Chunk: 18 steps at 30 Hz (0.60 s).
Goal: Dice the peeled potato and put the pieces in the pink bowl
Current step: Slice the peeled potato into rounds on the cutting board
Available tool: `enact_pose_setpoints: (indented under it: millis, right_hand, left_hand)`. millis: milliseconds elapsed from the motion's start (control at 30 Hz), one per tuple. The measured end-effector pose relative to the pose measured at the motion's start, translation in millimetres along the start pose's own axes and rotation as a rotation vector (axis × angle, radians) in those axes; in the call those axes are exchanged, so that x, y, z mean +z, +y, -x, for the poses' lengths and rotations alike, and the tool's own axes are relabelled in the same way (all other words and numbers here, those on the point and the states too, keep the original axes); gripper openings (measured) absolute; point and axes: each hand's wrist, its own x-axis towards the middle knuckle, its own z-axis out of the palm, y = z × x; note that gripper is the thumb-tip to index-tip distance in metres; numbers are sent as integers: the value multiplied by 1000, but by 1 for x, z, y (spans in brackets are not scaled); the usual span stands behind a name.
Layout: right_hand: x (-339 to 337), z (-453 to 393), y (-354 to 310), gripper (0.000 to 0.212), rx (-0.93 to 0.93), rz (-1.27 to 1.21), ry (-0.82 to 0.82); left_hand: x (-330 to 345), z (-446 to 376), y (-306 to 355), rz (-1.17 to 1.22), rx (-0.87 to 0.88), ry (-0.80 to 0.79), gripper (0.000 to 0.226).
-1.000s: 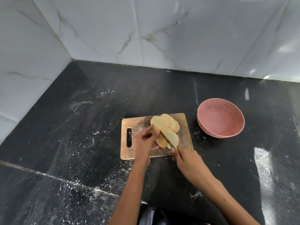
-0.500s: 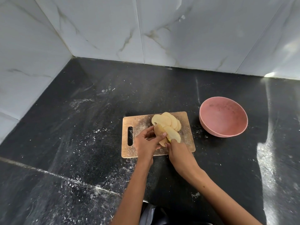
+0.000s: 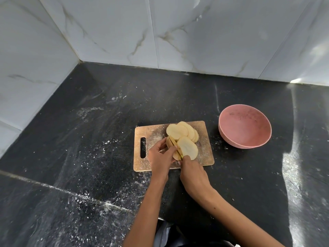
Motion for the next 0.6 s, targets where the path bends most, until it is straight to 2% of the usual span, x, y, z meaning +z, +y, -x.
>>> enact_pose_setpoints:
  millis: [367,600]
  right_hand:
    - [7,0,-3,20,59,18,-8]
    - [8,-2,-8,17,80,-16,16]
  left_hand:
    - [9,5,-2,-344,202,168,31]
    - [13,9,-2,-447,305,150,16]
